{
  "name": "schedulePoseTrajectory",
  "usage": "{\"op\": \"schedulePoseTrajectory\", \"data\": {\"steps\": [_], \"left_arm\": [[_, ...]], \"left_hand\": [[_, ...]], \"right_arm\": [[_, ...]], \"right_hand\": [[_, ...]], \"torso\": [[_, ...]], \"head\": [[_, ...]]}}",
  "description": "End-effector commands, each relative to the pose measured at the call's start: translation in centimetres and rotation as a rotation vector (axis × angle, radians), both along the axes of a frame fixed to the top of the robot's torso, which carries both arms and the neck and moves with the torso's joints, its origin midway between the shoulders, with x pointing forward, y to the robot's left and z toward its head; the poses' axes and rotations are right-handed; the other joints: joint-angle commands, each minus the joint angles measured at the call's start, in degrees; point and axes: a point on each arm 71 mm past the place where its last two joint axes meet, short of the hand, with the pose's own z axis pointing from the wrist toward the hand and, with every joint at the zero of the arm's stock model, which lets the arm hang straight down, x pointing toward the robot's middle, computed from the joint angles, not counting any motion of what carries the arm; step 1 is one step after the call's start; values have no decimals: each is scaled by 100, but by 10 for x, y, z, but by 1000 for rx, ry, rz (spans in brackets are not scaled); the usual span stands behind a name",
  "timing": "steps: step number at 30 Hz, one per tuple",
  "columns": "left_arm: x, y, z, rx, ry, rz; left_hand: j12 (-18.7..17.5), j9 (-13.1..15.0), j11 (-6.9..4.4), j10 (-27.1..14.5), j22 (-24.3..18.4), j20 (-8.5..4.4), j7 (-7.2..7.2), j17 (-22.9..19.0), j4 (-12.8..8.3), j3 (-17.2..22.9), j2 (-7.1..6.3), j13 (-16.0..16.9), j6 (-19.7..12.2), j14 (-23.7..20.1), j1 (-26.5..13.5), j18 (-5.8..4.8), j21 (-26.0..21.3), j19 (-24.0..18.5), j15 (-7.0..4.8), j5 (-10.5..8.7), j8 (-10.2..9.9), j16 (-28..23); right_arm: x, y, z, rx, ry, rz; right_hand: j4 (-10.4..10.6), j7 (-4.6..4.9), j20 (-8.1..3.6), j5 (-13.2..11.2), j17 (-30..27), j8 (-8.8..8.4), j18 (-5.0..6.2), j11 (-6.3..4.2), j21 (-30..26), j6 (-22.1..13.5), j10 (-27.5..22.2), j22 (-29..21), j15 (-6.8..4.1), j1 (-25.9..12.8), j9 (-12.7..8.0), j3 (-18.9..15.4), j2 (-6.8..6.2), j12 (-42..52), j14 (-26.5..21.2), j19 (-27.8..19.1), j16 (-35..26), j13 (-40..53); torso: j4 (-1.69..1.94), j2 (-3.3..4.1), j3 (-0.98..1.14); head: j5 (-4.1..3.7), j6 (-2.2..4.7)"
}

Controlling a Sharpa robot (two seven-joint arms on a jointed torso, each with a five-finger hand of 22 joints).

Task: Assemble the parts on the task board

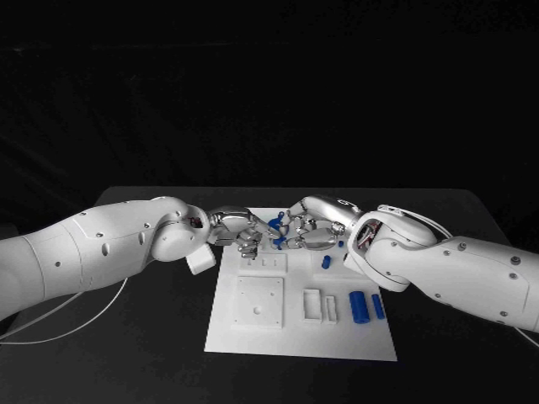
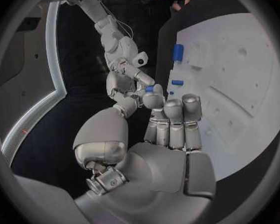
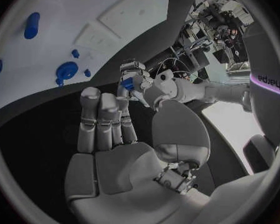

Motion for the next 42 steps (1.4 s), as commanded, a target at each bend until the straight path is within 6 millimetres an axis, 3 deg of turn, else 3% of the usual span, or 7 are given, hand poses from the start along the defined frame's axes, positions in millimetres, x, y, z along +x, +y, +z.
{"op": "schedulePoseTrajectory", "data": {"steps": [1,11,21,24,32,40,42], "left_arm": [[4,-4,8,-47,-31,29],[2,-5,7,-9,-49,-1],[6,-2,5,171,-195,73],[6,0,4,217,-221,94],[8,2,3,342,-274,151],[9,3,5,528,-322,175],[10,3,7,597,-320,171]], "left_hand": [[15,-2,-68,-168,6,-727,-36,-10,-14,38,86,-6,70,-63,167,-92,-19,-29,-80,16,-33,22],[13,15,-77,-157,13,-732,-47,-22,-70,61,65,-26,133,-59,250,-93,-15,-24,-87,138,-24,28],[9,35,-99,-129,11,-742,-69,-44,-107,64,24,-51,199,-33,331,-91,-10,8,-104,271,-15,29],[-12,47,-115,-100,2,-748,-86,-67,-112,59,-17,-79,249,-5,351,-90,-14,37,-118,460,-7,17],[-50,69,-158,-8,-22,-766,-128,-103,-151,45,-66,-132,343,82,384,-79,-17,115,-159,766,4,15],[-110,109,-237,199,-63,-800,-206,-162,-242,18,-190,-204,541,275,369,-58,-12,272,-228,1418,34,0],[-120,123,-275,308,-78,-814,-246,-173,-291,1,-244,-220,645,375,327,-46,2,350,-260,1747,58,3]], "right_arm": [[-8,10,-6,-20,15,52],[-3,3,-4,10,-3,7],[6,-17,-2,119,24,-59],[8,-27,0,182,35,-89],[26,-65,8,321,66,-226],[41,-91,17,337,49,-299],[45,-96,21,339,38,-313]], "right_hand": [[-1,111,-18,30,6,-26,180,0,36,177,32,106,-37,-58,-14,-46,-13,-36,17,41,33,9],[-6,131,-28,44,-14,-82,180,19,14,117,-1,89,-23,-106,-13,-65,-48,-98,-14,4,-3,28],[-35,511,147,516,-293,-625,157,388,-495,-846,-577,-76,335,-400,-131,-588,-398,-509,-533,-624,-531,-44],[-34,583,219,708,-353,-711,156,457,-606,-1013,-687,-110,398,-523,-149,-853,-432,-550,-629,-739,-613,-66],[-25,605,281,917,-418,-733,180,479,-696,-1068,-728,-147,420,-675,-140,-1096,-370,-568,-664,-773,-661,-106],[-27,603,289,973,-443,-731,180,477,-721,-1066,-730,-157,418,-636,-132,-1130,-309,-565,-664,-762,-666,-124],[-24,604,293,993,-452,-731,180,478,-732,-1067,-736,-160,419,-627,-130,-1137,-297,-569,-670,-766,-672,-132]], "torso": [[1,1,0],[-4,1,2],[-15,-7,7],[-12,-7,11],[-9,-6,18],[0,-12,31],[0,-8,28]], "head": [[5,-10],[8,-10],[5,-16],[-6,-5],[-3,1],[15,-13],[23,-21]]}}
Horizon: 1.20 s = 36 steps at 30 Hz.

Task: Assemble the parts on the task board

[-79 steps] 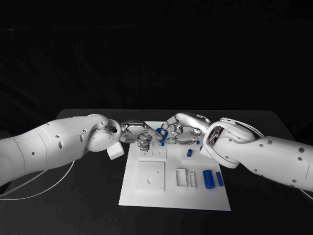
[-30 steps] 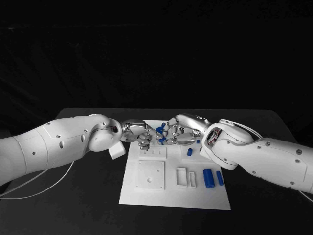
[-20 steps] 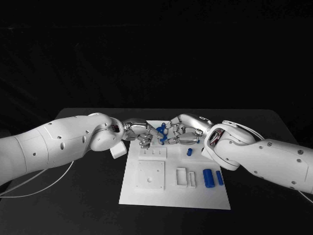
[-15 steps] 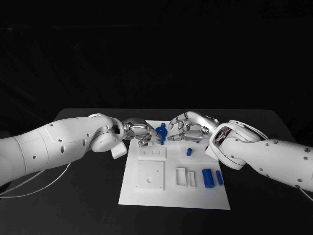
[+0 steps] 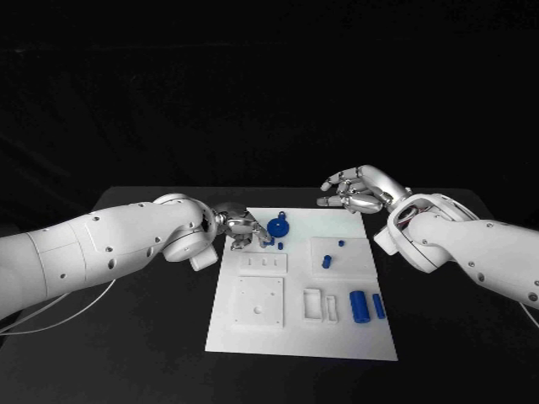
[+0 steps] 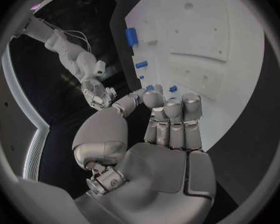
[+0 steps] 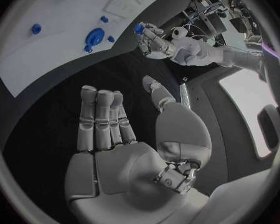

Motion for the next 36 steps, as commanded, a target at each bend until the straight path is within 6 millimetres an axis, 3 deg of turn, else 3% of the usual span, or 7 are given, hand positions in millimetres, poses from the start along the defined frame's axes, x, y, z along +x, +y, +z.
{"op": "schedulePoseTrajectory", "data": {"steps": [1,11,15,17,24,29,36], "left_arm": [[4,5,4,202,-40,56],[7,-13,1,362,18,-6],[9,-19,-2,378,31,-9],[10,-21,-5,387,31,-3],[11,-30,-6,401,14,-6],[11,-38,-6,409,3,-22],[12,-45,-7,426,-28,-23]], "left_hand": [[-37,58,-63,119,-17,-738,-281,-14,-175,98,12,-19,656,386,47,-29,6,89,-259,930,43,-1],[-2,141,-149,230,-38,-753,-373,11,-311,80,111,12,927,541,-219,-13,31,221,-325,1369,127,31],[5,169,-161,228,-36,-756,-383,16,-330,91,139,19,942,543,-276,-8,34,226,-334,1396,140,33],[5,172,-162,228,-36,-756,-385,17,-333,93,140,20,944,543,-280,-7,35,226,-335,1397,141,33],[32,236,-183,236,-26,-758,-407,33,-337,111,193,37,993,555,-370,-3,48,235,-347,1405,184,54],[46,275,-195,238,-18,-759,-421,43,-333,122,205,46,1028,561,-412,0,59,240,-352,1403,212,66],[87,333,-214,247,-7,-762,-442,64,-319,139,229,71,1074,576,-476,7,77,253,-358,1345,247,97]], "right_arm": [[6,-8,7,48,-13,-34],[30,-29,32,84,-28,-113],[45,-36,35,158,15,-148],[50,-39,36,180,23,-158],[67,-45,35,251,57,-188],[70,-44,34,249,61,-190],[70,-38,34,244,67,-177]], "right_hand": [[-1,49,19,45,-13,-16,179,-3,-42,-76,-29,-10,-10,-4,7,-41,58,-6,-35,-17,-24,-15],[3,84,147,88,-248,-35,172,40,-349,-112,-207,-127,40,-16,16,-77,74,-245,-260,-273,-336,-239],[5,322,548,87,-975,-98,-58,308,-1348,-334,-1017,-614,485,-30,24,15,26,-1125,-1168,-1372,-1423,-979],[0,328,620,86,-1145,-101,-55,352,-1475,-398,-1045,-689,556,8,28,-4,46,-1256,-1254,-1492,-1566,-1233],[5,389,952,60,-2104,-101,-268,728,-2341,-500,-1379,-1102,1125,110,-76,150,147,-2595,-2172,-2569,-2572,-2717],[5,394,1049,59,-2565,-71,-213,734,-2461,-489,-1081,-1158,1179,162,-211,93,178,-2966,-2105,-2638,-2775,-3399],[6,398,1074,69,-2657,-65,-197,743,-2482,-495,-1040,-1156,1187,176,-255,67,178,-3001,-2113,-2662,-2787,-3535]], "torso": [[5,-2,11],[35,-50,20],[47,-80,25],[56,-104,25],[80,-158,25],[105,-170,21],[76,-154,29]], "head": [[18,-19],[22,-71],[27,-110],[27,-141],[29,-193],[6,-222],[19,-230]]}}
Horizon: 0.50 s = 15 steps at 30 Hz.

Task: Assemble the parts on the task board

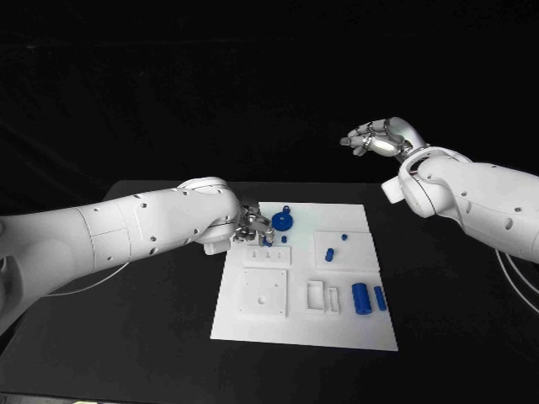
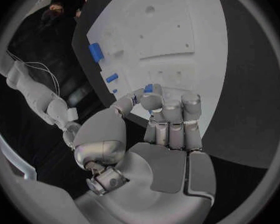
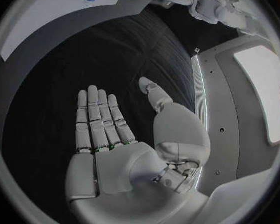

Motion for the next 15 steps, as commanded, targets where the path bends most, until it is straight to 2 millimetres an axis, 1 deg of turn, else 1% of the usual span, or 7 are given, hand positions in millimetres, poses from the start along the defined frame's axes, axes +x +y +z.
{"op": "schedulePoseTrajectory", "data": {"steps": [1,5,8,10,12,15], "left_arm": [[0,-5,-1,34,-31,-21],[-1,-6,-4,58,-58,-37],[-2,-8,-8,79,-75,-52],[-4,-8,-12,83,-72,-55],[-5,-9,-16,81,-67,-56],[-6,-9,-21,80,-63,-52]], "left_hand": [[43,7,-64,-23,6,-671,-444,9,-208,253,50,8,954,313,8,48,15,41,-325,431,24,32],[56,22,-69,-22,10,-672,-449,16,-206,259,51,16,966,320,-2,51,21,46,-327,404,33,43],[65,36,-73,-23,13,-673,-454,21,-200,264,53,22,979,321,-13,53,26,50,-329,374,41,49],[67,39,-74,-23,13,-673,-455,21,-200,266,52,23,981,322,-14,54,27,51,-330,369,42,50],[71,44,-77,-22,14,-673,-457,23,-196,267,53,26,989,324,-18,55,29,53,-330,362,46,53],[83,56,-80,-19,16,-673,-462,27,-188,268,59,33,1008,329,-31,56,32,58,-330,350,56,59]], "right_arm": [[0,2,1,16,11,23],[1,3,1,16,13,25],[1,3,1,13,15,32],[1,4,1,11,14,34],[0,6,1,12,12,37],[0,7,1,12,14,41]], "right_hand": [[14,100,14,-19,-27,35,20,8,-43,-34,43,-3,39,43,-16,-40,-2,-30,-9,-29,-32,-39],[17,99,44,-12,-124,51,12,8,-92,-24,65,0,77,43,-53,-65,11,-59,-85,-124,-72,-159],[19,87,86,10,-296,77,-24,34,-203,-1,64,-18,176,40,-89,-75,26,-167,-276,-321,-203,-320],[19,79,110,21,-425,100,-31,45,-261,22,137,-26,215,33,-117,-75,39,-267,-331,-407,-283,-447],[18,76,139,24,-580,120,-23,45,-311,33,251,-25,248,33,-162,-79,43,-423,-341,-466,-352,-622],[20,75,157,39,-674,132,-14,41,-338,37,327,-20,262,32,-193,-85,53,-510,-343,-494,-382,-723]], "torso": [[-12,9,4],[0,9,6],[-9,9,5],[-14,9,4],[-17,11,6],[-16,9,8]], "head": [[10,-19],[11,-39],[20,-47],[27,-62],[31,-70],[22,-78]]}}
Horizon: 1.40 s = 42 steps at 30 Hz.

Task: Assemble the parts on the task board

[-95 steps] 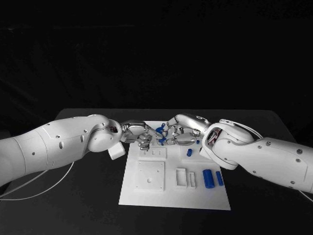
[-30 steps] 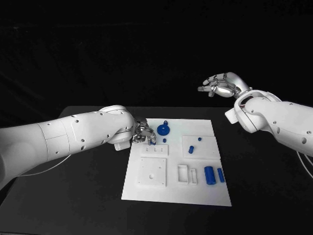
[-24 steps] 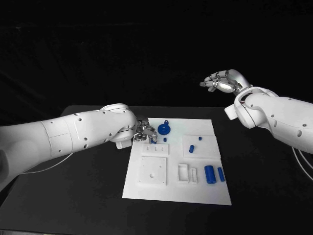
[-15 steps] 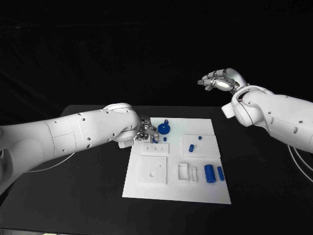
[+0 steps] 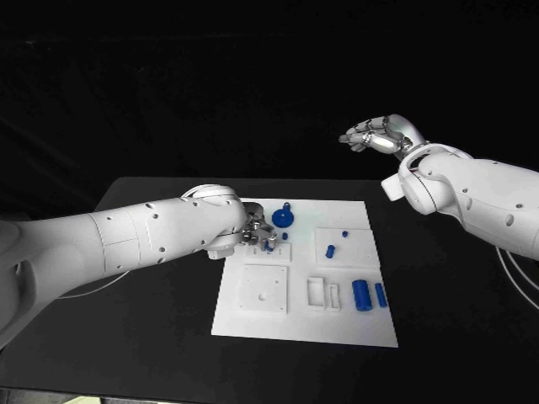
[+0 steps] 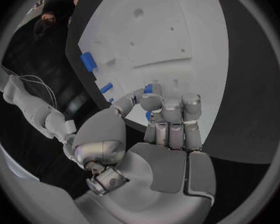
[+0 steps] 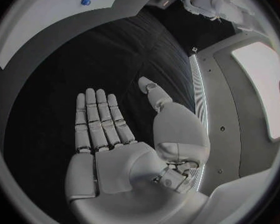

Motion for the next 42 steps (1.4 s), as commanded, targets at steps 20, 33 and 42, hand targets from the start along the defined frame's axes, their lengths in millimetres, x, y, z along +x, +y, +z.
{"op": "schedulePoseTrajectory", "data": {"steps": [20,33,42], "left_arm": [[-2,4,-11,19,-42,-11],[-3,2,-12,-11,-19,-9],[-4,0,-13,-18,-9,-12]], "left_hand": [[46,26,-72,-31,12,-655,-468,9,-200,263,75,15,999,300,-16,93,38,44,-321,290,30,40],[49,29,-70,-34,13,-654,-467,9,-194,266,83,18,997,298,-27,94,39,45,-322,286,27,38],[49,30,-67,-37,13,-654,-464,8,-194,269,82,19,994,295,-33,94,38,45,-322,286,24,35]], "right_arm": [[-2,8,1,1,10,41],[-3,9,0,-2,15,49],[-3,9,0,-3,18,50]], "right_hand": [[10,75,31,47,-123,51,8,-6,-50,42,120,20,29,-12,-50,-59,31,-112,1,-46,-35,-141],[10,74,35,46,-142,55,14,-7,-55,42,135,22,29,-17,-59,-63,35,-129,4,-47,-35,-164],[13,73,39,42,-158,60,18,-7,-58,47,148,24,29,-21,-65,-65,53,-142,7,-47,-34,-182]], "torso": [[0,-2,-2],[9,-3,3],[1,-6,4]], "head": [[-37,-37],[-59,-54],[-63,-57]]}}
